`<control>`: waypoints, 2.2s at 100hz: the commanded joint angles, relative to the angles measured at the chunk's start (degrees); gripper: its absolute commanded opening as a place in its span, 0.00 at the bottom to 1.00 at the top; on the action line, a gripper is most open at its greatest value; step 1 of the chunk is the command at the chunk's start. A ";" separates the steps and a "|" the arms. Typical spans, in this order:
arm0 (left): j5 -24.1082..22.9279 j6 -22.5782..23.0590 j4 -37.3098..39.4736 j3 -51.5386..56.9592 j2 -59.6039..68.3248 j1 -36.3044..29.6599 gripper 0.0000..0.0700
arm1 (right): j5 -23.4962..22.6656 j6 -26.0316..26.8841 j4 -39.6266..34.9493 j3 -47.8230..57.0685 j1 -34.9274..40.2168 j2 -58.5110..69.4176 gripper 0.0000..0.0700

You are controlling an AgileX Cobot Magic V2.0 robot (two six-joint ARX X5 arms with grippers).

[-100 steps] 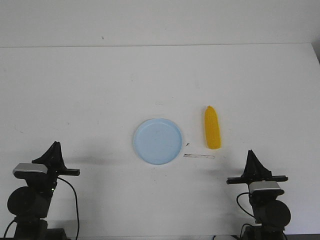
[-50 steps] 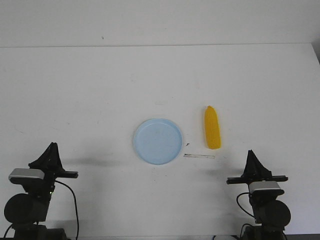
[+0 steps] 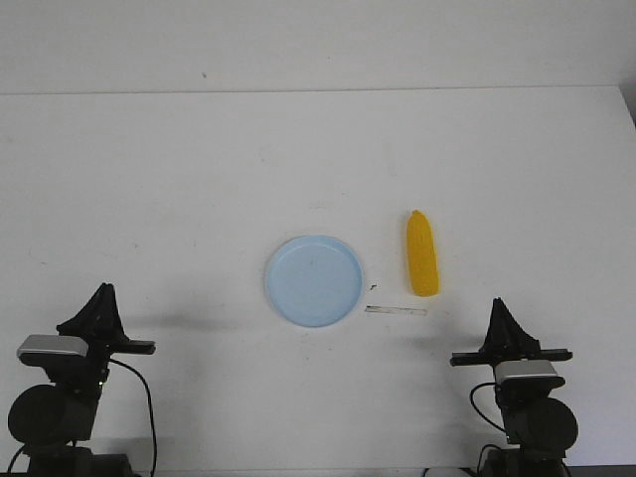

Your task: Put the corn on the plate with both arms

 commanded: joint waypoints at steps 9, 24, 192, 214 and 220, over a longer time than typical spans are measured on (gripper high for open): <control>-0.07 0.13 0.57 0.35 -0.07 0.13 0.00 | 0.09 -0.22 1.01 -0.07 -0.02 0.09 0.02; -0.07 0.13 0.57 0.35 -0.07 0.13 0.00 | 0.07 -0.04 2.27 -0.07 -0.07 0.09 0.02; -0.07 0.13 0.57 0.35 -0.07 0.13 0.00 | 12.33 15.37 -42.23 67.76 15.19 80.94 0.01; -0.07 0.13 0.57 0.35 -0.07 0.13 0.00 | 5.38 17.90 -50.97 78.27 15.19 91.08 0.03; -0.09 0.13 0.57 0.35 -0.07 0.13 0.00 | 5.60 18.12 -51.78 79.62 15.15 93.07 0.06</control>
